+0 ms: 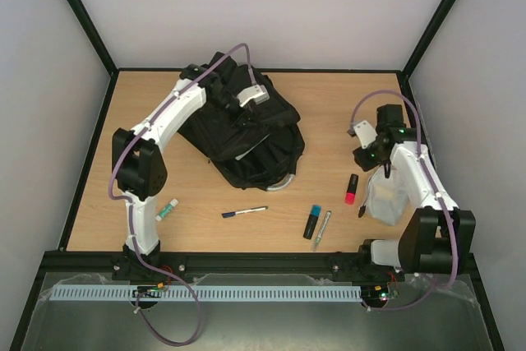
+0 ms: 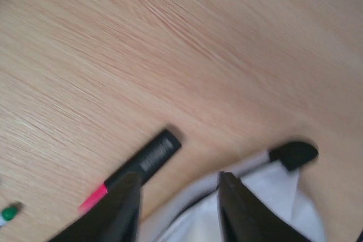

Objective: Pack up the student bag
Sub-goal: Move the stationery to the center of the board.

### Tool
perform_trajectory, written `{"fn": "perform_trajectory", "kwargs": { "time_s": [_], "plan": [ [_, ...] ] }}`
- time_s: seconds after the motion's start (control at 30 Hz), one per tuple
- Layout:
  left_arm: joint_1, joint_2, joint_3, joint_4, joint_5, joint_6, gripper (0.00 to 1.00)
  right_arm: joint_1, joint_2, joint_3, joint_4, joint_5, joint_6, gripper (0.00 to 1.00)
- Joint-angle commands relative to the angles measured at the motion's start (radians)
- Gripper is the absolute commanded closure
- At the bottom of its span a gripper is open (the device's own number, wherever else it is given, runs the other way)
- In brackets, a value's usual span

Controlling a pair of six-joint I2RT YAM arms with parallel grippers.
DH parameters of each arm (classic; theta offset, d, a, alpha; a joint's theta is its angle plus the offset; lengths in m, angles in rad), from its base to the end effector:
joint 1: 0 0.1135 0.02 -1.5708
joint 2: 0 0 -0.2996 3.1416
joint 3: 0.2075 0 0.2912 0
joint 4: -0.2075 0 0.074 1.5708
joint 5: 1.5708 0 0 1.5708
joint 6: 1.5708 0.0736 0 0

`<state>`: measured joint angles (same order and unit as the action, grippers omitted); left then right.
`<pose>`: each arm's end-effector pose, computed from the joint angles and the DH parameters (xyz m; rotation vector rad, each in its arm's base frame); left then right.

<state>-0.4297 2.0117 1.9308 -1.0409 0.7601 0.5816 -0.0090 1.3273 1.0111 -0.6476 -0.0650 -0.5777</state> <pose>0.4261 -0.2511 0.3065 1.4026 2.0651 -0.9472 0.3214 0.0019 0.2516 -0.7369 2.4291 -0.1509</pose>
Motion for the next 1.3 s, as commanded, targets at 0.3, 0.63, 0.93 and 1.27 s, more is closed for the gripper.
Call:
{"fn": "perform_trajectory", "kwargs": {
  "time_s": [0.3,0.63,0.93,1.27],
  "plan": [
    [-0.024,-0.063,-0.023,0.008,-0.008,0.003,0.93,-0.131,0.077,0.059,-0.323,0.19,0.202,0.31],
    [-0.027,-0.074,-0.024,0.006,-0.036,0.006,0.93,-0.129,0.204,0.095,-0.369,0.188,0.2,0.43],
    [-0.048,-0.087,-0.05,-0.001,-0.068,0.023,0.93,-0.099,0.295,0.066,-0.365,0.175,0.235,0.49],
    [-0.052,-0.085,-0.049,-0.003,-0.076,0.024,0.93,-0.065,0.397,0.109,-0.294,0.3,0.235,0.85]
  ]
}}
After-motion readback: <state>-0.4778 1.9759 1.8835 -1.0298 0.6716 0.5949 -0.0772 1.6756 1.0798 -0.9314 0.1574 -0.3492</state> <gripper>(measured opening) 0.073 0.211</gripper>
